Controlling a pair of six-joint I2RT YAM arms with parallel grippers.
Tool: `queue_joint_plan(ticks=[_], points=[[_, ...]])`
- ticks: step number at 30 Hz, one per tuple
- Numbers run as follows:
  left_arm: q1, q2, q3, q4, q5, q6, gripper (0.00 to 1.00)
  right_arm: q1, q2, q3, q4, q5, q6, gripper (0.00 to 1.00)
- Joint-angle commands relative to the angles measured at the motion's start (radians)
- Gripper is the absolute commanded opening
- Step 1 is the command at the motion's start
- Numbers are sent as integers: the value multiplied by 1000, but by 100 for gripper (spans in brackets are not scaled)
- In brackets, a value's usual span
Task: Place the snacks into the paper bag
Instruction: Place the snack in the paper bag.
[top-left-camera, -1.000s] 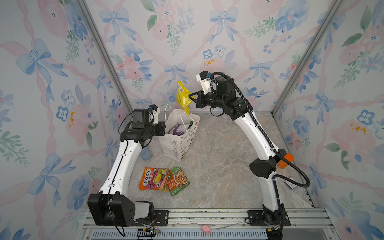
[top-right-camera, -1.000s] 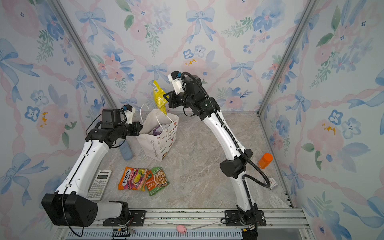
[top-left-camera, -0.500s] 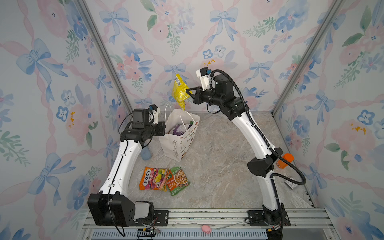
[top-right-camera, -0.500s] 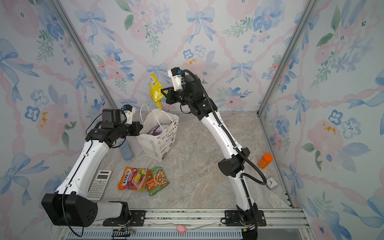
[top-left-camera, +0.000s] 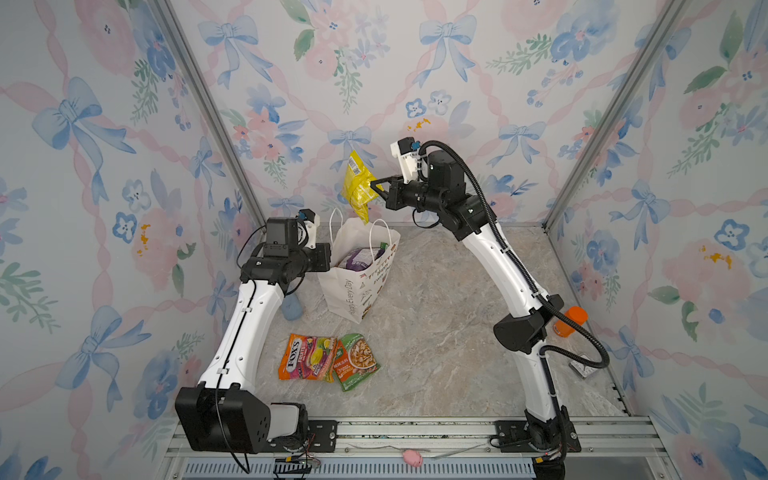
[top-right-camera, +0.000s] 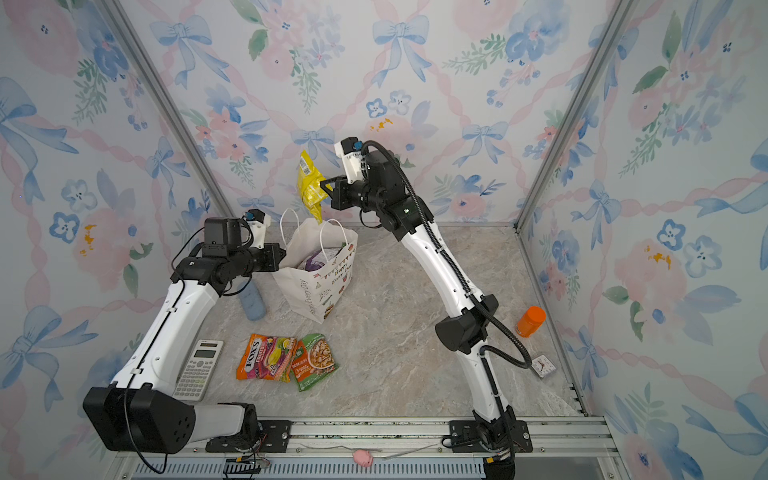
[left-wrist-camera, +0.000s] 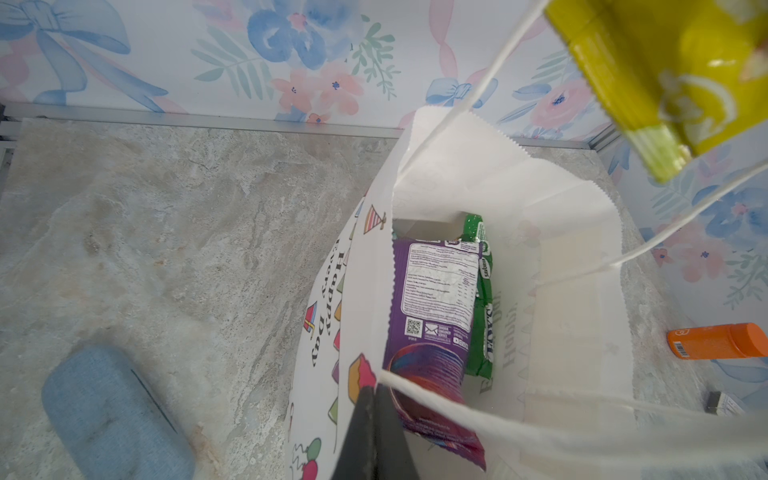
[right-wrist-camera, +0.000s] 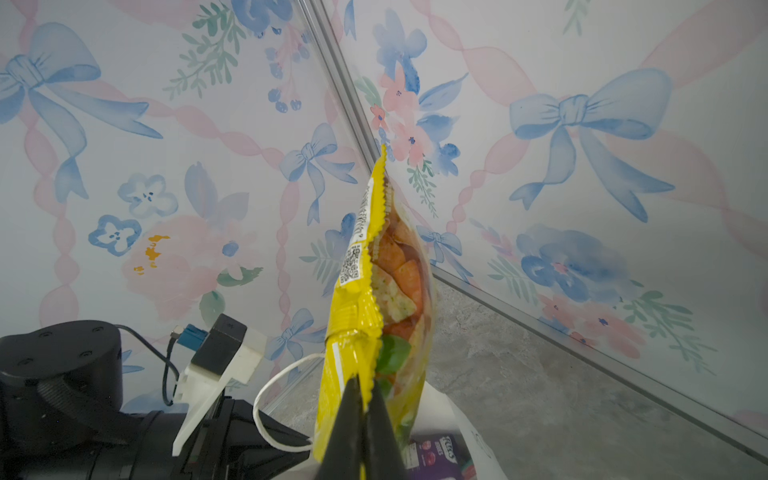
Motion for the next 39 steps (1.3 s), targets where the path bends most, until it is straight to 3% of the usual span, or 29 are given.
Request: queue_joint_plan(ticks=[1, 10, 18, 29, 39], points=[[6, -12, 13, -1, 25, -2, 0, 10, -47, -47, -65, -28, -40, 0], [6, -11, 13, -2, 28, -3, 0, 34, -274, -410, 26, -12, -74, 0], [6, -11, 13, -1, 31, -4, 0, 53, -373, -564, 53, -8, -87, 0], [5, -14, 13, -1, 32, -5, 0, 74, -353, -595, 33, -16, -96, 0], [4, -14, 14, -2, 31, -5, 0, 74, -245, -469, -30, -52, -99, 0]])
